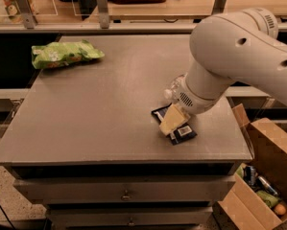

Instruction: Move rxbar blueberry near green rice chip bag

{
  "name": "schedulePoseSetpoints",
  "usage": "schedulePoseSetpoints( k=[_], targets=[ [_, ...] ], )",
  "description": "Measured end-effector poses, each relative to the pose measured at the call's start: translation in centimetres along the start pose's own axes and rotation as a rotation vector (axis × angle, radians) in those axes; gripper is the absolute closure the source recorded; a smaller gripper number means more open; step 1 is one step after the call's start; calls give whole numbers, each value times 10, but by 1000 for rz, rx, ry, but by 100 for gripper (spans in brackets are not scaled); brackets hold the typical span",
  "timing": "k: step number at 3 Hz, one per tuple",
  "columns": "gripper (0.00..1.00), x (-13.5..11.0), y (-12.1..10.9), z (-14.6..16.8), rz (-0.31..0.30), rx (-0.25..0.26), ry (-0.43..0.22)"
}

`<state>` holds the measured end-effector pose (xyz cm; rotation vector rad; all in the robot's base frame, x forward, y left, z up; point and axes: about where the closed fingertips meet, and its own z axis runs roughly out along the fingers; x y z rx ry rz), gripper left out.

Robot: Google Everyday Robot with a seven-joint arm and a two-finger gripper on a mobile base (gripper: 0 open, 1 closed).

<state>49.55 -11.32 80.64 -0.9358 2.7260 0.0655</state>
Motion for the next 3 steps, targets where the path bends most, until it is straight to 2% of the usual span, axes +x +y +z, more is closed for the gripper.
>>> schedulePoseSetpoints(
  k=[1, 2, 3],
  targets=[
    [87, -2, 0, -9, 0, 0, 0],
    [100, -4, -1, -14, 0, 0, 0],
    [100, -14, 2, -24, -19, -21, -59]
  ],
)
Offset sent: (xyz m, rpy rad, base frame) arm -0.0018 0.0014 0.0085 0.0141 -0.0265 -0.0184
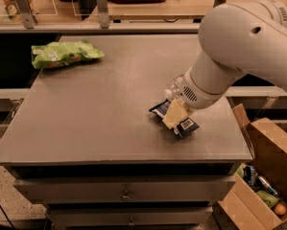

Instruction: Move rxbar blueberry near green rice chip bag

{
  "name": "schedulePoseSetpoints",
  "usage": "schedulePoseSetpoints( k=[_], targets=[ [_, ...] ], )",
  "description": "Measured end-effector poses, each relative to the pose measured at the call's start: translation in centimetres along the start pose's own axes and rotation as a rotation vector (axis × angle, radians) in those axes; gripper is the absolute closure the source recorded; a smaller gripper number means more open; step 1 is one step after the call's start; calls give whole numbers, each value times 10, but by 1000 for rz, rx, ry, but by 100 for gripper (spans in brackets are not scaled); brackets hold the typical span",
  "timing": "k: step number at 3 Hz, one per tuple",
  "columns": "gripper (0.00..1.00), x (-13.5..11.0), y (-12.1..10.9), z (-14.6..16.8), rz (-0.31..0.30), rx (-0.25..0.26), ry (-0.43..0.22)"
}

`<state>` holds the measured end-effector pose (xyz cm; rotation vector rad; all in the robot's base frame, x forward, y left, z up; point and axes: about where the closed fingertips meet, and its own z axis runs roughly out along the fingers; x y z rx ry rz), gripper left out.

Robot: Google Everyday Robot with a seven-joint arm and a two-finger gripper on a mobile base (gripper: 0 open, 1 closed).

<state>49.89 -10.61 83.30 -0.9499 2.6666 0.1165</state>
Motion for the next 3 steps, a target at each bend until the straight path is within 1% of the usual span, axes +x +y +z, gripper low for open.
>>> schedulePoseSetpoints(
  k=[1, 2, 3],
  targets=[
    [100, -33, 3, -36, -61, 18, -106],
    [100, -82, 18, -61, -149, 29, -169],
    [100, -148, 46, -66, -235, 27, -183]
  ],
)
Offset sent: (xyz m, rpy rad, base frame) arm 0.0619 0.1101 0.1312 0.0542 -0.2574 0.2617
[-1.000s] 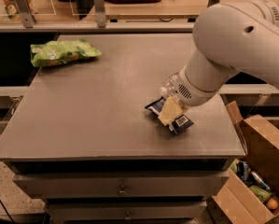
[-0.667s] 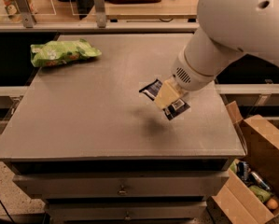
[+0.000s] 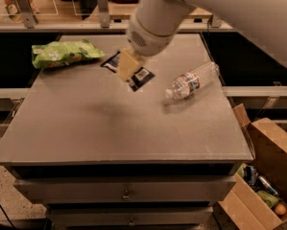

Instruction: Move rxbar blueberry near green rice chip bag

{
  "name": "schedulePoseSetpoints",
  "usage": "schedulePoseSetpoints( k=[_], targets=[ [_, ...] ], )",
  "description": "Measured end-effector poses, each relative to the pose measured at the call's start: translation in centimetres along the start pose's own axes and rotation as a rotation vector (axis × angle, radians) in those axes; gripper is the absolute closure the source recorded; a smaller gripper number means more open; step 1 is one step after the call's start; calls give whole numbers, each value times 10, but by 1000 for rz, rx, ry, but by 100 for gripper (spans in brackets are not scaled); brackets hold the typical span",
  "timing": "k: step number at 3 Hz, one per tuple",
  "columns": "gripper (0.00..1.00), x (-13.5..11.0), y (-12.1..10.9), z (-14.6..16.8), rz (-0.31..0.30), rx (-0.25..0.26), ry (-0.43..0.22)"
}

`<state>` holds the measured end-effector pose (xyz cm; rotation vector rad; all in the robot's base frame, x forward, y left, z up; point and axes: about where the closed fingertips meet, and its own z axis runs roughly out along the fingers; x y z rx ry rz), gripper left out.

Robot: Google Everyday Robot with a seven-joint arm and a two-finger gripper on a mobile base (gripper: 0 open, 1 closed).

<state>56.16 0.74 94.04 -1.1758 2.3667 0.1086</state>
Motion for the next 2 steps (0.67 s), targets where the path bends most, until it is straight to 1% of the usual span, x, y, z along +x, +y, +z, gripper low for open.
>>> schedulePoseSetpoints(
  k=[1, 2],
  targets=[
    [100, -72, 24, 29, -67, -41, -9],
    [100, -125, 49, 58, -118, -112, -24]
  ],
)
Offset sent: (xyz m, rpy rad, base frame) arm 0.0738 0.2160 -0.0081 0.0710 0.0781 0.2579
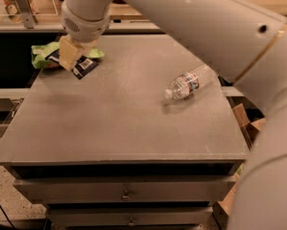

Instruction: Move rxbar blueberry near green rice chip bag

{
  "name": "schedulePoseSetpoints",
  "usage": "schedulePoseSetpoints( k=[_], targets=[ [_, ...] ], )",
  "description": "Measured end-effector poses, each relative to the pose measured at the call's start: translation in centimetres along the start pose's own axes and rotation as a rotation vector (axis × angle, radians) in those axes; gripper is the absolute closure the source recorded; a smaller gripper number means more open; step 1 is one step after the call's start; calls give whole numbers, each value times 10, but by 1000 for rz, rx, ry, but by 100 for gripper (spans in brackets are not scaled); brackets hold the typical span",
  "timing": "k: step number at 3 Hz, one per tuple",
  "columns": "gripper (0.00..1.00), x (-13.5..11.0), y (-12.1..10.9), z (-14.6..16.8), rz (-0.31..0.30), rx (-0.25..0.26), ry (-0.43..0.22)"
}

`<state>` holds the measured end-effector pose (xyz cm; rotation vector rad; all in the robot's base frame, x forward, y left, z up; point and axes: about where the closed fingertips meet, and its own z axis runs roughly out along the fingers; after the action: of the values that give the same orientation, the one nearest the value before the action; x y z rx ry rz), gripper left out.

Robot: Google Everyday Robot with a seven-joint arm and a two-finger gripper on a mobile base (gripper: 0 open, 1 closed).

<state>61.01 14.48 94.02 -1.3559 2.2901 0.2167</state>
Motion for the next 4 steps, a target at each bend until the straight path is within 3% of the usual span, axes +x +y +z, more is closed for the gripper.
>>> schedulePoseSetpoints(
  k=[2, 3, 4],
  targets=[
    [100, -45, 26, 65, 1, -124, -23],
    [100, -58, 21, 92, 44, -143, -24],
    [84, -60, 3, 110, 83, -134, -19]
  ],
)
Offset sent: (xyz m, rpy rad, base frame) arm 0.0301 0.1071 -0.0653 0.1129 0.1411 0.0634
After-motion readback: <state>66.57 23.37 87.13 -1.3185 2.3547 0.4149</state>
